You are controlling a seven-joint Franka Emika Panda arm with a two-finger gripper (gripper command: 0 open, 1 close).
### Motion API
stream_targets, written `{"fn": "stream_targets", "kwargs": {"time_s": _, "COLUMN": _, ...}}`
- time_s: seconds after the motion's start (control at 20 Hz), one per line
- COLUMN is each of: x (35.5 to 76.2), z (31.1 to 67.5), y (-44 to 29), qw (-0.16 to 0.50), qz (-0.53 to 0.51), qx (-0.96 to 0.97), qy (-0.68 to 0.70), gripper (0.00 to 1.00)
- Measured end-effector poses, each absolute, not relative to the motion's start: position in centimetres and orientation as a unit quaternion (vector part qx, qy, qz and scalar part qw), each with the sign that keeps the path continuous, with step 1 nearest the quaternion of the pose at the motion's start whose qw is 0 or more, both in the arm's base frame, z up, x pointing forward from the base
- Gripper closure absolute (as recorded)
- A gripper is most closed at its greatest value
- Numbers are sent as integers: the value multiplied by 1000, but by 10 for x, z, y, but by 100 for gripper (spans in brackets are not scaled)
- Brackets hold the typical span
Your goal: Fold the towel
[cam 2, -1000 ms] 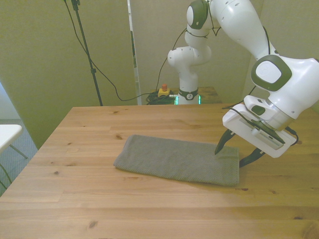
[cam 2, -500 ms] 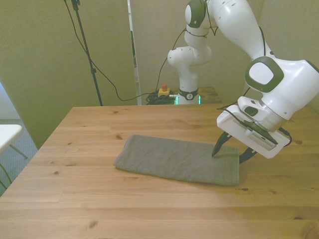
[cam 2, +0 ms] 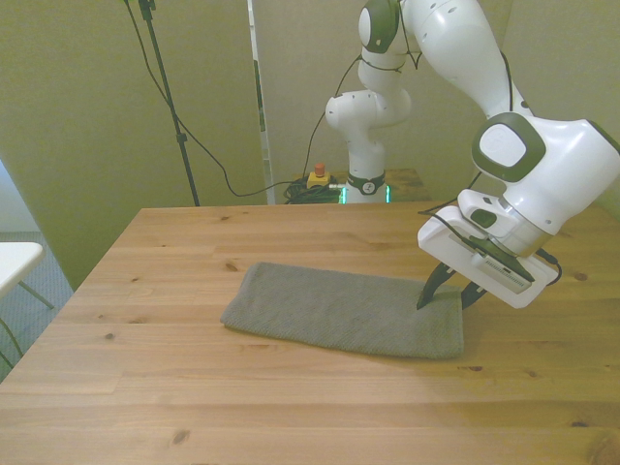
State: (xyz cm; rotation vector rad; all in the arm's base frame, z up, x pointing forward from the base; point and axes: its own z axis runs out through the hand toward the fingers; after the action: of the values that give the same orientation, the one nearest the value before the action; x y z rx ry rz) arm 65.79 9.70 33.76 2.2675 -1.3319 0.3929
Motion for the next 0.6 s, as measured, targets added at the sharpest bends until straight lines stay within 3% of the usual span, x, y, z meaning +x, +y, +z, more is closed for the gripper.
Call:
{"fn": "stream_targets", "kwargs": {"time_s": 0.25, "x": 656, "z": 350, "y": 95, "qw": 234, "qz": 149, "qx": 827, "qy": -490, "gripper": 100}}
{"fn": "stream_targets", "kwargs": {"time_s": 0.6, "x": 642, "z": 406, "y": 71, "qw": 213, "qz": 169, "qx": 817, "qy": -508, "gripper": 100}}
